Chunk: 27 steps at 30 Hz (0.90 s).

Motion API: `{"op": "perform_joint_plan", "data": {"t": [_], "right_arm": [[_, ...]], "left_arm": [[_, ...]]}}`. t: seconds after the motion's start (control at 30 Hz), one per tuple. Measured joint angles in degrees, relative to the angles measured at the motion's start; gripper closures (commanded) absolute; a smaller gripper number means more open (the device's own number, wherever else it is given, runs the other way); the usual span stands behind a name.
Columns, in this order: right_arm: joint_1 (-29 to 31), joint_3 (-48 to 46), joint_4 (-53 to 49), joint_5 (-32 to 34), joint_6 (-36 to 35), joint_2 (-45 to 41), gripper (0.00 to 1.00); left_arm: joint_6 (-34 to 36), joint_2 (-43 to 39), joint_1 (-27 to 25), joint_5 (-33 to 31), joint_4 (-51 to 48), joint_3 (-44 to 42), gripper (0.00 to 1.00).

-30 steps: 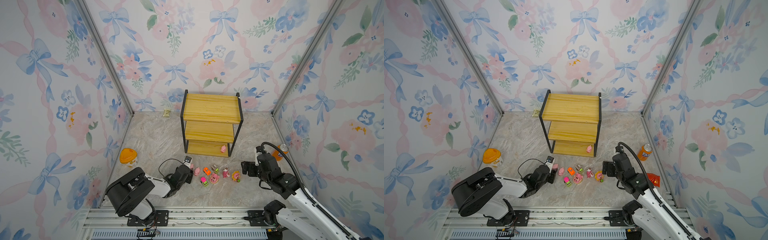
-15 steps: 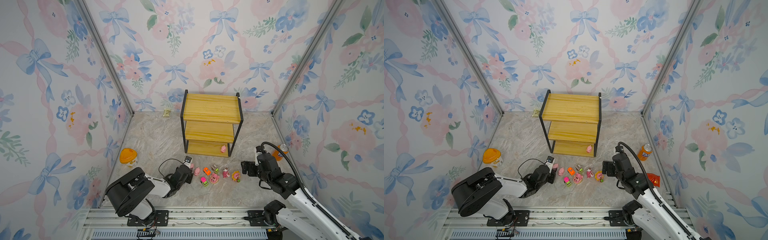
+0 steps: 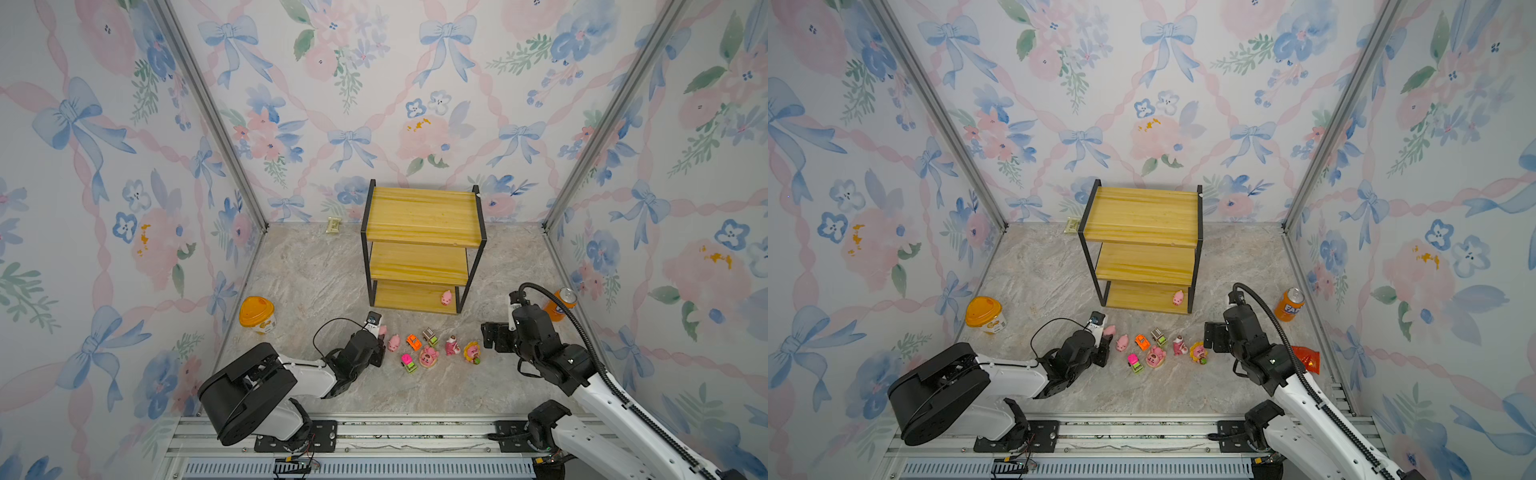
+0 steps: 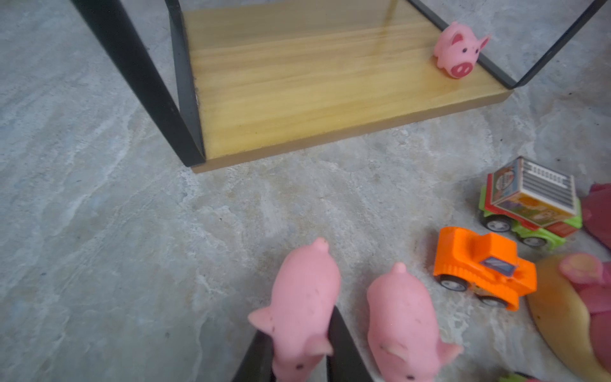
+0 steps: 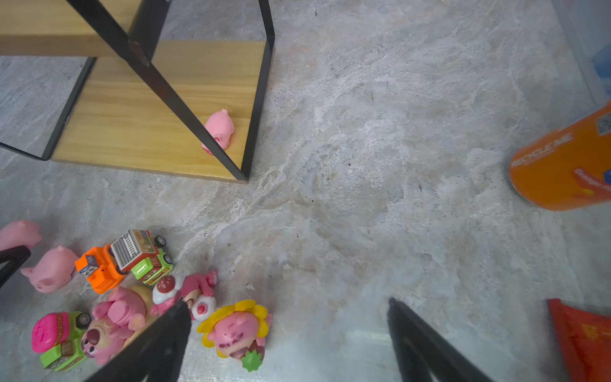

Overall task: Place and organize the plastic toys onto the shelf
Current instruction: 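Lower the left gripper onto the nearer pink pig and close on it, then lift the pink pig with the left gripper and carry it onto the bottom shelf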

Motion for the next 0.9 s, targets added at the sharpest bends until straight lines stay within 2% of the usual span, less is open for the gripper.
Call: {"op": "perform_joint_plan", "data": {"t": [0.47, 0.73, 0.9], "right_arm": [[-0.3, 0.0, 0.2, -0.5, 0.1, -1.8, 0.05], [-0.5, 0.0, 0.2, -0.4, 0.1, -1.9, 0.05], [-0.7, 0.0, 0.0, -0.4, 0.3, -2.1, 0.05]], "left_arm": [[0.0, -1.2, 0.0, -0.5, 0.0, -0.1, 0.81], [0.0, -3.2, 0.0, -0.5, -0.2, -0.9, 0.8], [0.3, -2.0, 0.0, -0.4, -0.4, 1.5, 0.8]]}}
